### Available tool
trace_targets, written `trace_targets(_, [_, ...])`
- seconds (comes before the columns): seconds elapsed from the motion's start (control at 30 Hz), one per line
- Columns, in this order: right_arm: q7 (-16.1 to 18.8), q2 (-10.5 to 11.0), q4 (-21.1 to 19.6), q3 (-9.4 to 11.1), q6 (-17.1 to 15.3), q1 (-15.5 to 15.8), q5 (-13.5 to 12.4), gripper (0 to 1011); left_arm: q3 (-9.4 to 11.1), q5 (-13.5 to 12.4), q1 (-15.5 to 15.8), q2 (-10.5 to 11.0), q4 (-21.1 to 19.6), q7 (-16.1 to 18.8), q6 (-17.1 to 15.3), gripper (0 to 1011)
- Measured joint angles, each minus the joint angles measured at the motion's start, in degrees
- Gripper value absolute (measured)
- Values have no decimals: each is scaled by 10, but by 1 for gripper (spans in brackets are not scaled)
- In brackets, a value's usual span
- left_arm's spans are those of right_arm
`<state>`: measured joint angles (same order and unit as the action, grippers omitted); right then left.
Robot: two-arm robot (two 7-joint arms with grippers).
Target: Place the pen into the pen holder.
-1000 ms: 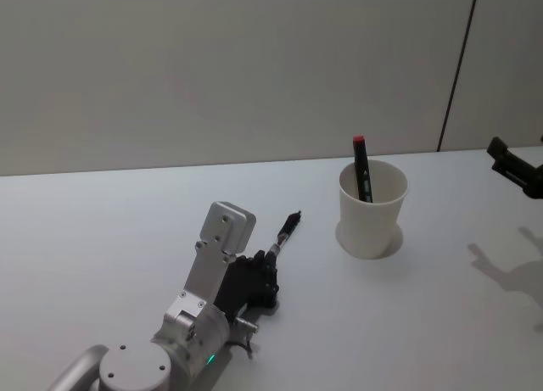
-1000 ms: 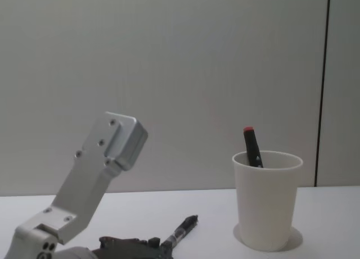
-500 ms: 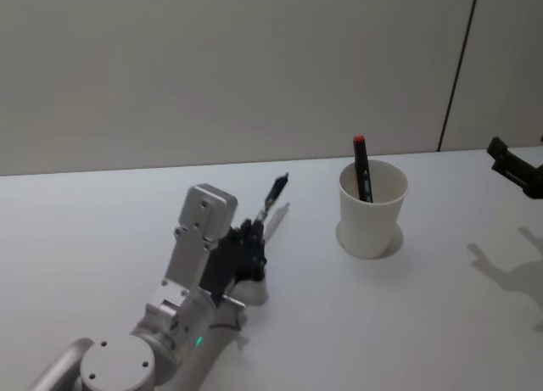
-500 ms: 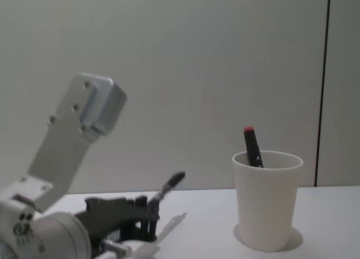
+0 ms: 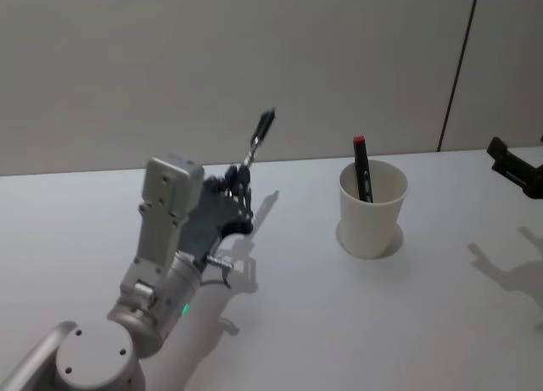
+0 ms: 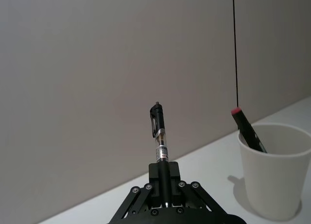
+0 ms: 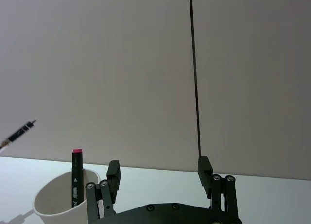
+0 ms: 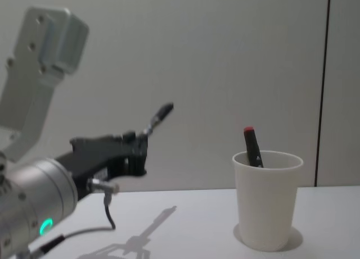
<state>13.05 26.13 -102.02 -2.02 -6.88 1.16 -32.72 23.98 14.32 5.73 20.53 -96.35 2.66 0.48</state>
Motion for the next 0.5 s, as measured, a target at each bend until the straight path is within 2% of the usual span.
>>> trace_targets(0.33, [0,0,0,0,0,0,0,1001,-16,9,18,-7,0,-8,87,123])
trace_targets(0.5, [0,0,0,0,0,0,0,1001,-23,15,26,-11,2,-14,115,121])
